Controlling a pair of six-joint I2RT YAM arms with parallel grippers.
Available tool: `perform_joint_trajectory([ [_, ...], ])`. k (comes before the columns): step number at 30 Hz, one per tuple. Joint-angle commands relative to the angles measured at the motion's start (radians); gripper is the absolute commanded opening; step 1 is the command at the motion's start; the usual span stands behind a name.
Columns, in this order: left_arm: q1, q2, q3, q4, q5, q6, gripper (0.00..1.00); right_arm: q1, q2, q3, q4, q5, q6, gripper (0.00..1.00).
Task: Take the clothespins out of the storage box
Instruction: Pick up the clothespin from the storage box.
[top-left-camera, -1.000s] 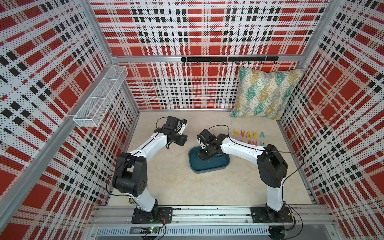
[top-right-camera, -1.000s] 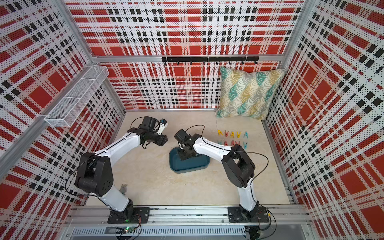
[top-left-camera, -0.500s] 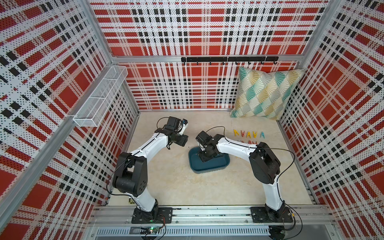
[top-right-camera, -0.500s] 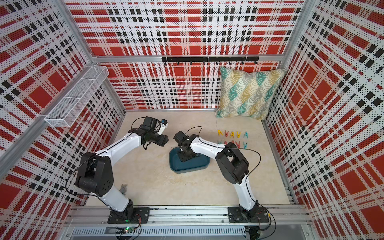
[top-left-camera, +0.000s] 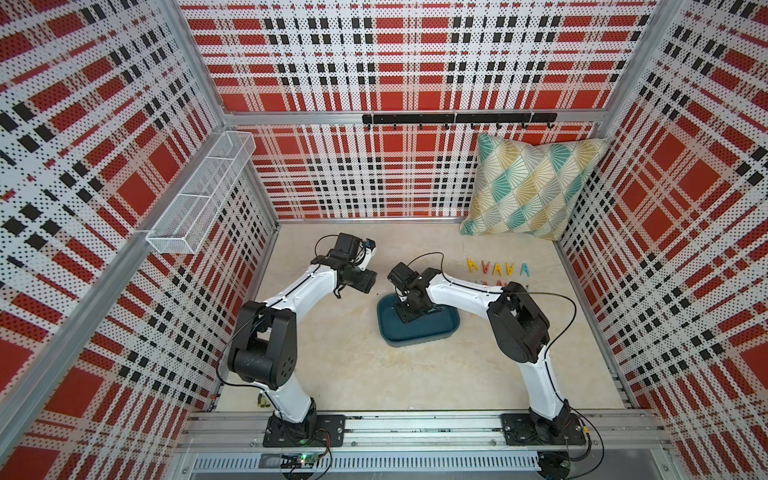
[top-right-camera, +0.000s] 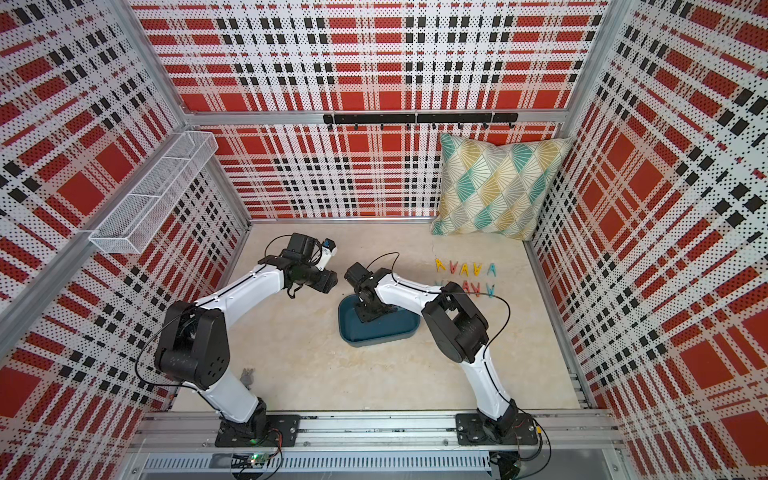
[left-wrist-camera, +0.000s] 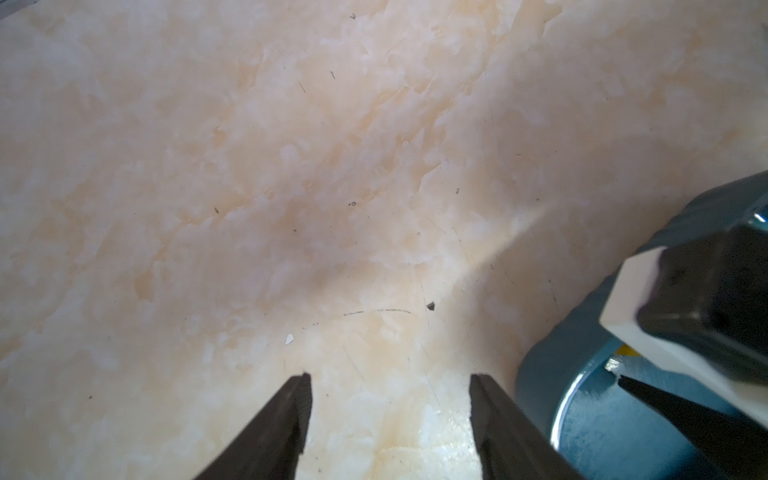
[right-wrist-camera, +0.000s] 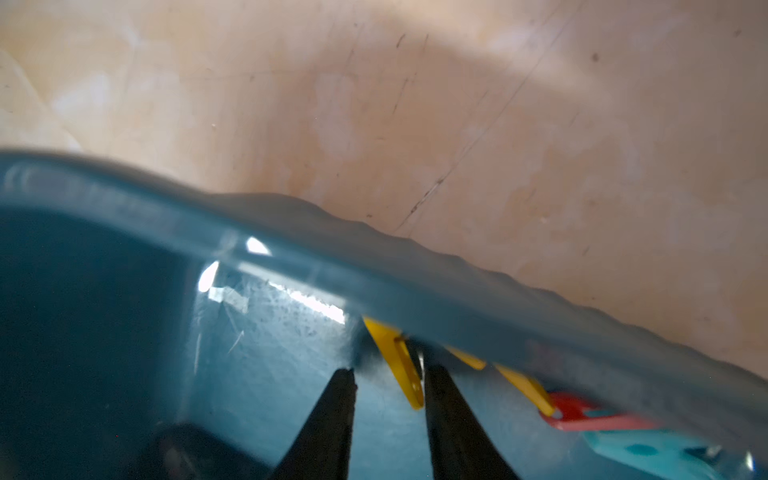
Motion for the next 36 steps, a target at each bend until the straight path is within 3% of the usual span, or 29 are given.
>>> perform_joint_trajectory([
  [1, 0.001, 0.014, 0.024, -0.008, 0.014, -0.002, 0.66, 0.001, 0.018, 0.008, -0.001, 0.016, -0.003, 0.34],
  [17, -0.029, 0.025, 0.016, -0.006, -0.008, 0.007, 0.65, 0.006, -0.055, -0.007, 0.006, 0.018, 0.005, 0.09],
  [30, -0.048, 0.044, 0.020, -0.005, -0.039, 0.006, 0.65, -0.003, -0.295, -0.103, 0.013, -0.023, 0.049, 0.04],
  [36, -0.062, 0.050, 0.018, 0.001, -0.088, 0.011, 0.64, -0.102, -0.429, -0.204, 0.005, -0.009, 0.097, 0.03],
])
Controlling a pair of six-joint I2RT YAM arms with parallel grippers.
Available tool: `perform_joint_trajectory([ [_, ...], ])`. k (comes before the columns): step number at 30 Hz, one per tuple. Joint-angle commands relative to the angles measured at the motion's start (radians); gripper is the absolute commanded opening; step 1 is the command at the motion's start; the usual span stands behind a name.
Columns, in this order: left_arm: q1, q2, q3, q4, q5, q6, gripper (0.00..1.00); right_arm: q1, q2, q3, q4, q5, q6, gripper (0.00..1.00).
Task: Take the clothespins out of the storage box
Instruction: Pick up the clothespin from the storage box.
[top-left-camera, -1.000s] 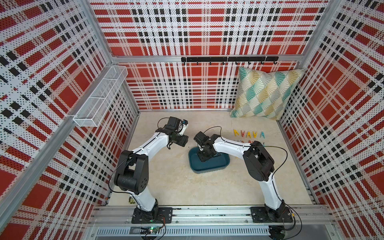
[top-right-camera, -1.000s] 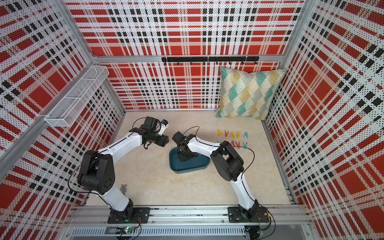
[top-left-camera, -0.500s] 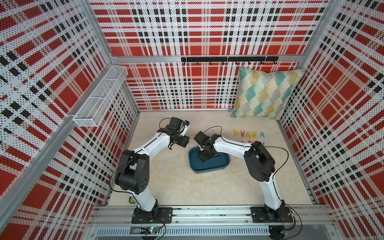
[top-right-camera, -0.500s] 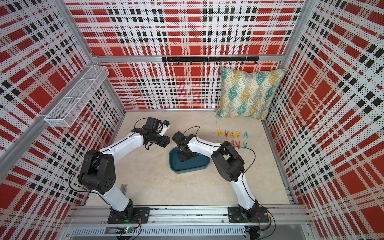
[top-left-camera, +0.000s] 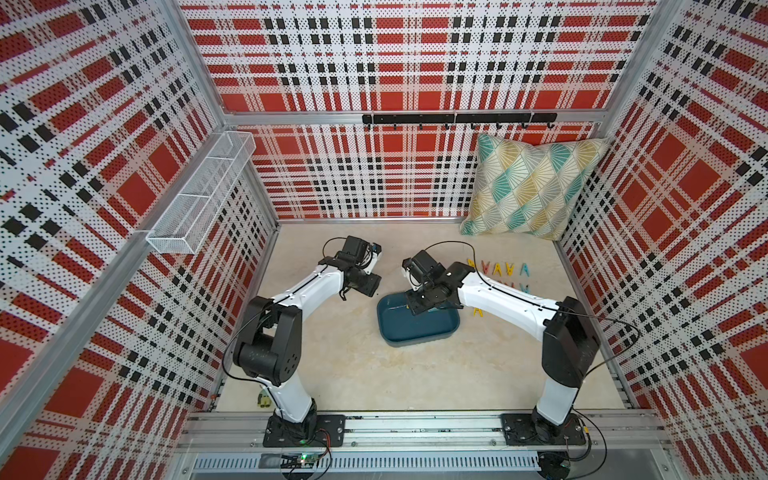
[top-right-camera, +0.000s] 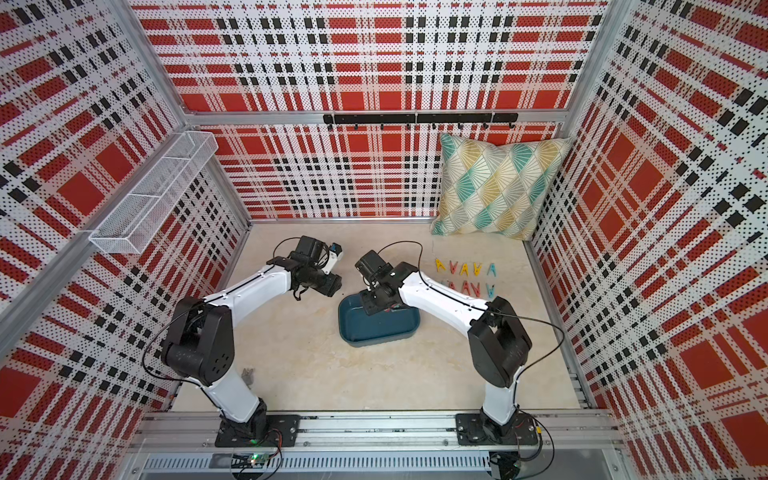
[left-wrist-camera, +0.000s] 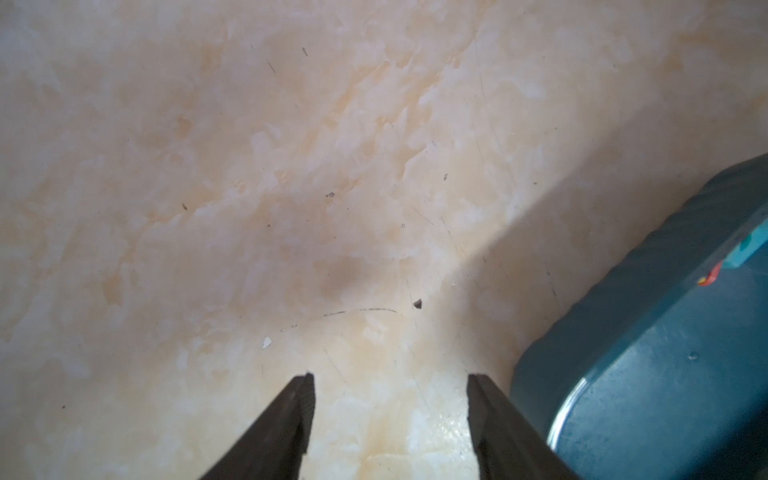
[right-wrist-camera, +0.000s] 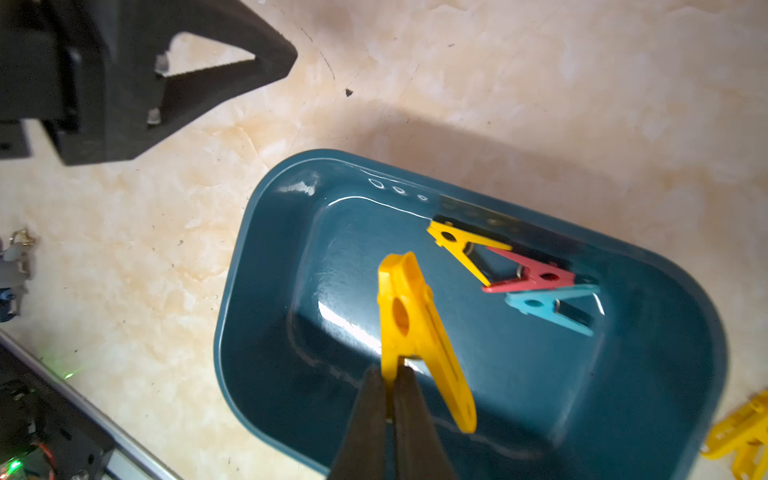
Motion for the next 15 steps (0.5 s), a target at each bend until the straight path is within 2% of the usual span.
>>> perform_joint_trajectory([
  [1, -0.021, 0.013, 0.016, 0.007, -0.051, 0.009, 0.64, -0.083, -0.081, -0.066, -0.009, 0.013, 0.043, 0.03],
  [10, -0.044, 0.017, 0.019, 0.004, -0.052, 0.011, 0.64, -0.338, -0.238, -0.278, -0.005, -0.021, 0.028, 0.03],
  [15, -0.047, 0.022, 0.026, 0.003, -0.066, 0.011, 0.64, -0.529, -0.263, -0.410, 0.034, -0.126, 0.010, 0.03],
])
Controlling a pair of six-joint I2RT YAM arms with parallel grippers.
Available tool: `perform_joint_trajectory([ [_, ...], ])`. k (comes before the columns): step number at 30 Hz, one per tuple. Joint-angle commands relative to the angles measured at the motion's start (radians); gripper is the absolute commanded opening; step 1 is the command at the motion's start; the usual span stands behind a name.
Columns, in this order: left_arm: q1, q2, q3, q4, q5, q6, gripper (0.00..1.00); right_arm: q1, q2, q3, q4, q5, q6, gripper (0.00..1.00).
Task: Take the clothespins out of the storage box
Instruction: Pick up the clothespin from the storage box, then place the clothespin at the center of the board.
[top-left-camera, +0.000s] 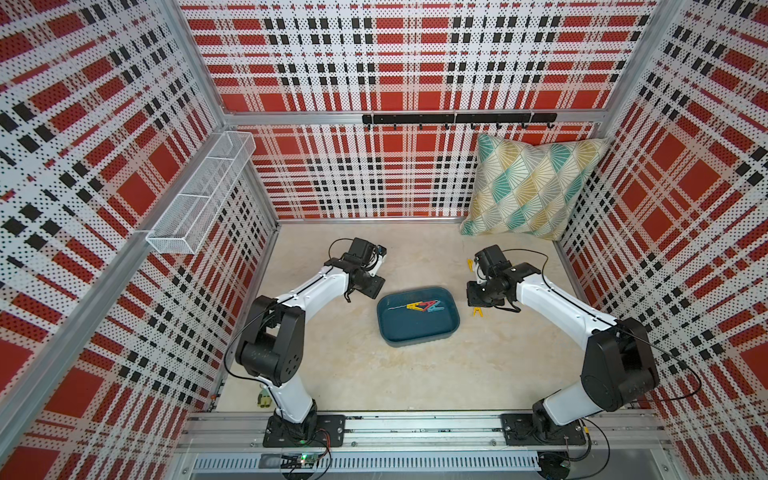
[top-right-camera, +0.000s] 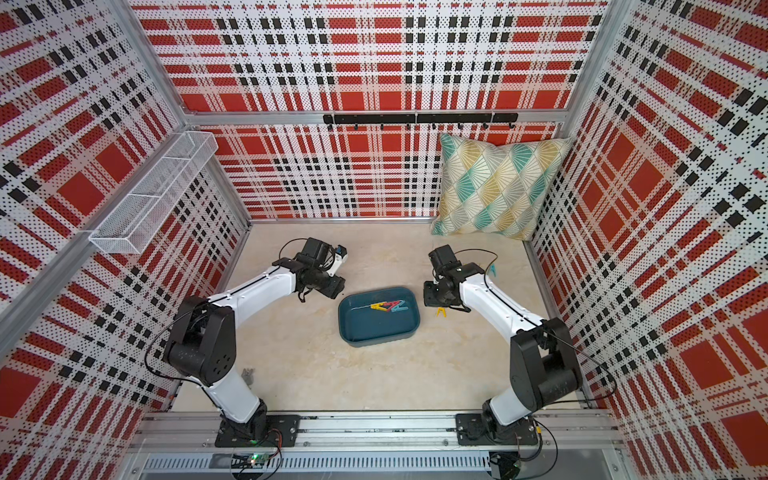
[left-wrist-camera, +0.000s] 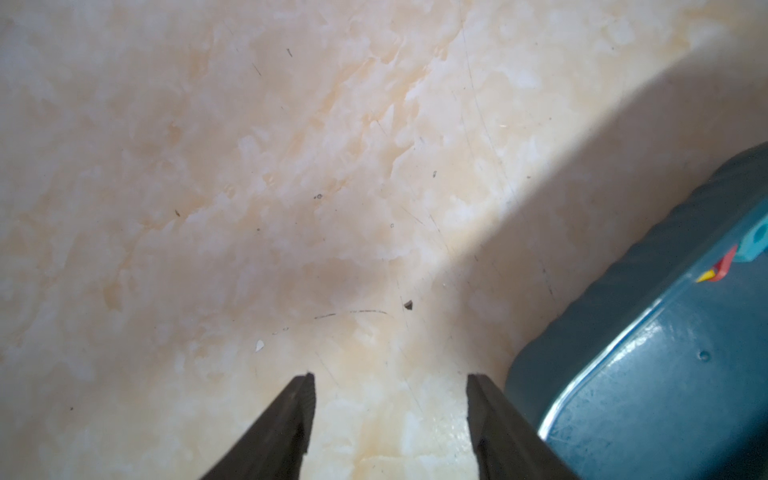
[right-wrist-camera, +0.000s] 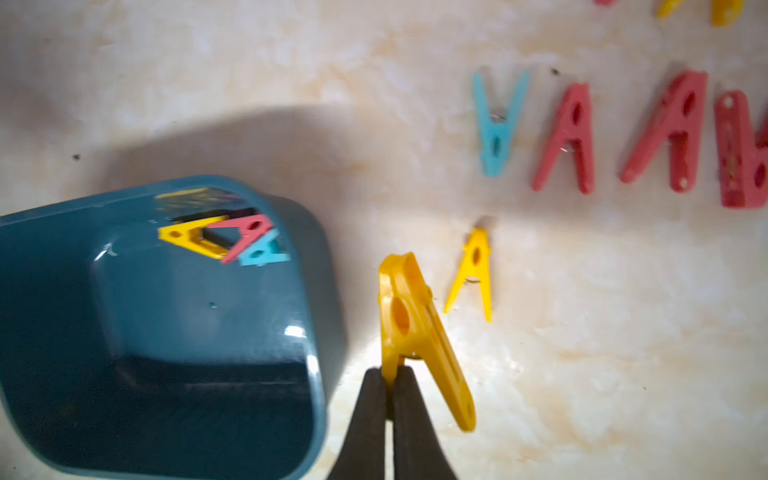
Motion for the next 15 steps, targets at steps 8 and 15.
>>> perform_joint_trajectory([
  [8, -0.011, 0.023, 0.028, -0.002, -0.017, 0.010, 0.64, -0.165, 0.046, -0.096, 0.048, -0.088, -0.077, 0.02],
  [15, -0.011, 0.017, 0.027, -0.004, -0.019, 0.010, 0.64, -0.183, 0.112, -0.088, 0.084, -0.091, -0.088, 0.04],
])
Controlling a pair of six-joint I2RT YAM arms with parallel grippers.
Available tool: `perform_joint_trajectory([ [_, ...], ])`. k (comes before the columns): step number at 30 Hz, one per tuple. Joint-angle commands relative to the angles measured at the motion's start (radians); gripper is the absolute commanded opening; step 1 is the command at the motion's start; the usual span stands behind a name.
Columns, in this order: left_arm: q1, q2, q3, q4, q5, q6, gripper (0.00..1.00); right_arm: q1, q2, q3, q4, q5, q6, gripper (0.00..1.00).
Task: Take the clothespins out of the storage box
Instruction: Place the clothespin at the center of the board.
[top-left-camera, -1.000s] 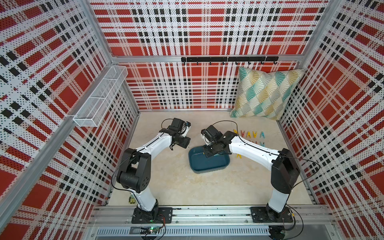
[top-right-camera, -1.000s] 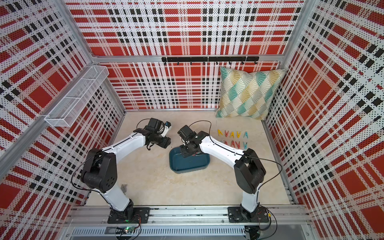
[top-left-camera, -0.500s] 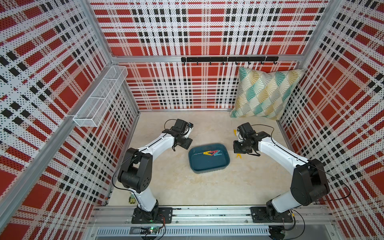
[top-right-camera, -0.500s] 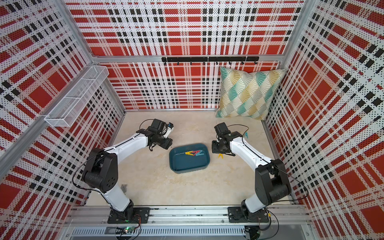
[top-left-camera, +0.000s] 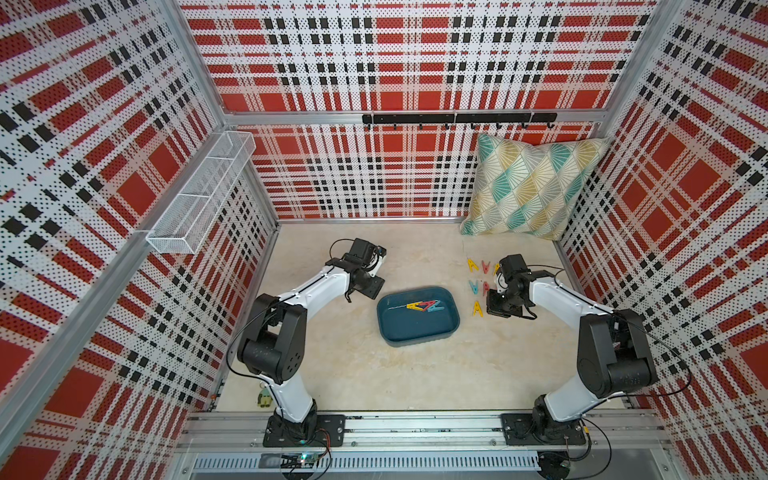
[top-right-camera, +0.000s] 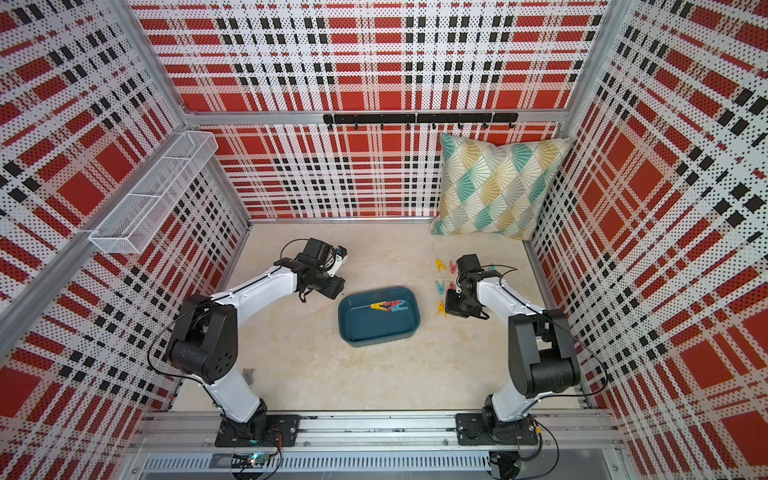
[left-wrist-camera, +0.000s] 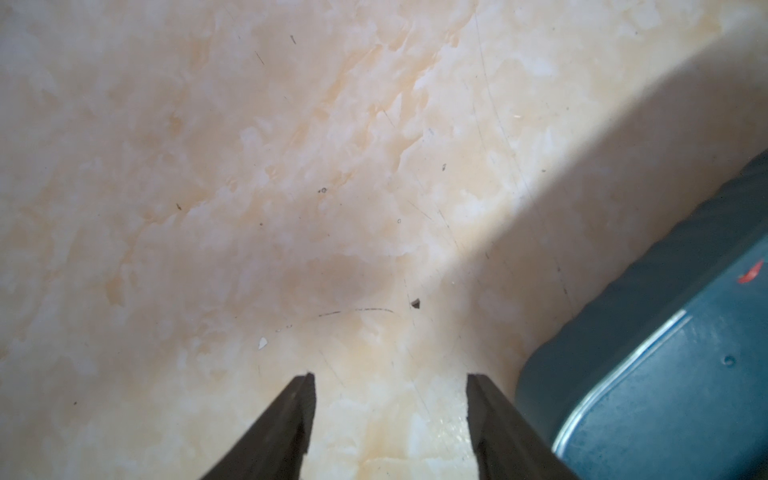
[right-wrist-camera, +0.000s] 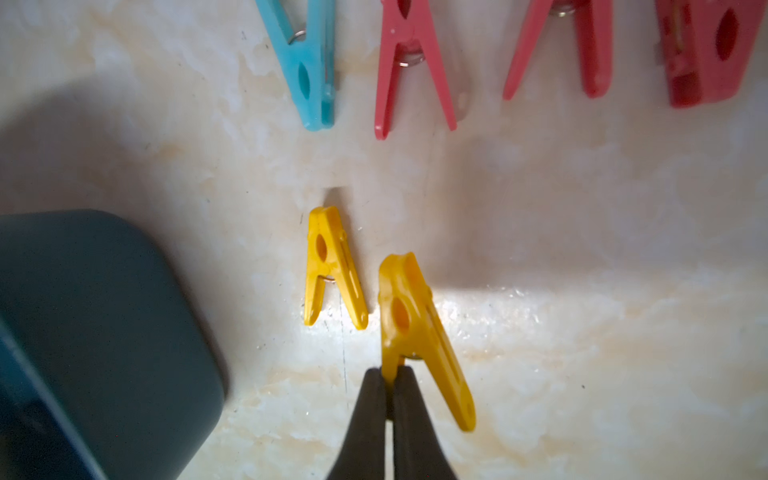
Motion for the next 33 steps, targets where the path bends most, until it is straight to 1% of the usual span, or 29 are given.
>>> perform_joint_trajectory([
  [1, -0.006, 0.000, 0.026, -0.004, -0.003, 0.008, 0.64, -0.013, 0.039, 0.010, 0.035, -0.012, -0.023, 0.04],
  [6, -0.006, -0.002, 0.025, -0.004, -0.003, 0.007, 0.64, -0.013, 0.090, 0.026, 0.045, -0.006, -0.037, 0.05],
  [14, -0.005, 0.000, 0.026, -0.006, 0.001, 0.009, 0.64, -0.013, 0.128, 0.031, 0.062, 0.000, -0.043, 0.07],
  [19, -0.008, 0.000, 0.026, -0.006, 0.002, 0.008, 0.64, -0.013, 0.131, 0.031, 0.070, 0.009, -0.049, 0.13],
  [25, -0.006, -0.001, 0.027, -0.006, 0.002, 0.008, 0.63, -0.013, 0.133, 0.036, 0.067, 0.014, -0.054, 0.16],
  [33, -0.007, 0.003, 0.028, -0.008, 0.007, 0.008, 0.63, -0.013, 0.070, 0.068, 0.019, 0.032, -0.058, 0.25],
])
